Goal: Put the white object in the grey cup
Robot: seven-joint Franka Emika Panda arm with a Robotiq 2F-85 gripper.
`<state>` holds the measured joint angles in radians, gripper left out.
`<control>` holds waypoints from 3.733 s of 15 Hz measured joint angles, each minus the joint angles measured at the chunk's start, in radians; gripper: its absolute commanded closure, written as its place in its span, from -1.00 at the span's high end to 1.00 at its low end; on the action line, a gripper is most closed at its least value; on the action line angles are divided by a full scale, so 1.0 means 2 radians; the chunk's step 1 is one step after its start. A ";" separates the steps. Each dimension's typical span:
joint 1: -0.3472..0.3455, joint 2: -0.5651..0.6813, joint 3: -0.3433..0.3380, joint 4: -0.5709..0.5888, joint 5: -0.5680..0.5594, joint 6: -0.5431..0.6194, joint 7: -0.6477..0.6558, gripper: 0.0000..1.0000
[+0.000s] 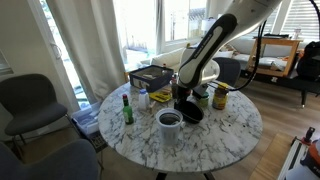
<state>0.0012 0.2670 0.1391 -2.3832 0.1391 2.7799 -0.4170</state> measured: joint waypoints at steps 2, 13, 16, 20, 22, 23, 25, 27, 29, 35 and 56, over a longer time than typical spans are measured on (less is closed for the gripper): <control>-0.001 0.005 0.004 0.005 -0.006 0.001 -0.001 0.54; -0.003 -0.020 0.033 0.002 -0.001 0.005 -0.034 0.52; -0.011 -0.002 0.036 0.010 0.007 0.005 -0.041 0.56; -0.025 0.024 0.039 0.021 0.009 0.003 -0.041 0.42; -0.034 0.037 0.048 0.025 0.015 0.001 -0.043 0.33; -0.039 0.044 0.054 0.028 0.019 -0.001 -0.045 0.32; -0.048 0.055 0.064 0.034 0.025 -0.011 -0.047 0.09; -0.051 0.064 0.067 0.040 0.025 -0.019 -0.047 -0.26; -0.051 0.068 0.066 0.042 0.024 -0.020 -0.044 -0.59; -0.046 0.058 0.049 0.043 0.008 -0.020 -0.015 -0.84; 0.088 -0.206 0.015 -0.055 0.216 -0.147 -0.221 0.43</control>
<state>0.1766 -0.1456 0.1698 -2.4924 0.5708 2.4854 -0.8584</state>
